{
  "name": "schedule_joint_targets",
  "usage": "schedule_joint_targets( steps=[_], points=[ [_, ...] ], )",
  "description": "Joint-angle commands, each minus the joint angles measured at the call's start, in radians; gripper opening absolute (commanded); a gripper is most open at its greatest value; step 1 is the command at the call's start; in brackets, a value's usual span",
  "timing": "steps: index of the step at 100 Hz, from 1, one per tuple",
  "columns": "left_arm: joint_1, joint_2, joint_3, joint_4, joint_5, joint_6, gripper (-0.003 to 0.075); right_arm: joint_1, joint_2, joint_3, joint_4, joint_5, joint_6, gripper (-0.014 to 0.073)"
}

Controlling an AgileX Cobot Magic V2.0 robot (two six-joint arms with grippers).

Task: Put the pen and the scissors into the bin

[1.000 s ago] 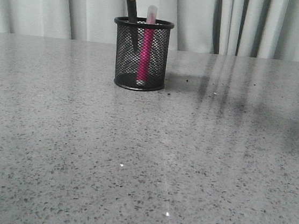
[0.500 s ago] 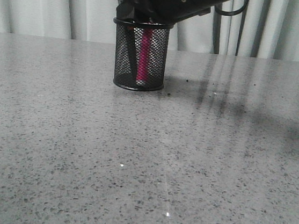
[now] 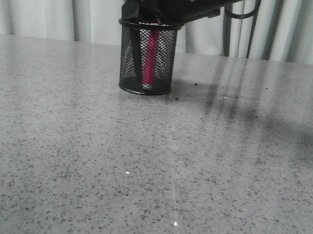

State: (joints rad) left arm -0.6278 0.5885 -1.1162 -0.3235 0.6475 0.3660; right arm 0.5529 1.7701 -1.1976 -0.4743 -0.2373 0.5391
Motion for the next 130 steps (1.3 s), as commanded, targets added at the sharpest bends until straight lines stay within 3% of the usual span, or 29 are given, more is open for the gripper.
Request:
schedule_joint_targets(
  steps=[1, 11, 45, 61, 71, 84, 104, 118, 130],
  points=[
    [-0.008, 0.006, -0.023, -0.020, -0.063, -0.002, 0.0294, 0.003, -0.048, -0.018, 0.018, -0.052, -0.005, 0.0282],
    [-0.008, 0.006, -0.023, -0.020, -0.063, -0.002, 0.0294, 0.003, -0.054, -0.018, 0.018, -0.052, -0.005, 0.0355],
    [-0.008, 0.006, -0.023, -0.012, -0.063, -0.002, 0.0291, -0.007, -0.118, -0.018, 0.018, -0.062, -0.005, 0.0360],
    [-0.006, -0.007, -0.011, 0.096, -0.069, -0.052, 0.0196, -0.021, -0.193, -0.018, 0.018, -0.053, -0.005, 0.0353],
    [-0.006, -0.047, 0.034, 0.231, -0.094, -0.180, 0.0137, -0.021, -0.270, -0.018, 0.018, -0.018, -0.005, 0.0253],
    [-0.006, -0.137, 0.145, 0.432, -0.084, -0.388, 0.0088, -0.021, -0.398, -0.018, 0.018, 0.126, -0.005, -0.0074],
    [-0.006, -0.335, 0.329, 0.631, -0.031, -0.610, 0.0082, -0.019, -0.675, 0.111, -0.065, 0.354, -0.005, -0.0069],
    [-0.006, -0.466, 0.421, 0.632, 0.044, -0.615, 0.0066, -0.019, -0.959, 0.338, -0.136, 0.403, -0.005, -0.0069],
    [-0.006, -0.539, 0.456, 0.592, 0.111, -0.615, -0.0012, -0.019, -1.223, 0.510, -0.138, 0.481, -0.005, -0.0069]
  ],
)
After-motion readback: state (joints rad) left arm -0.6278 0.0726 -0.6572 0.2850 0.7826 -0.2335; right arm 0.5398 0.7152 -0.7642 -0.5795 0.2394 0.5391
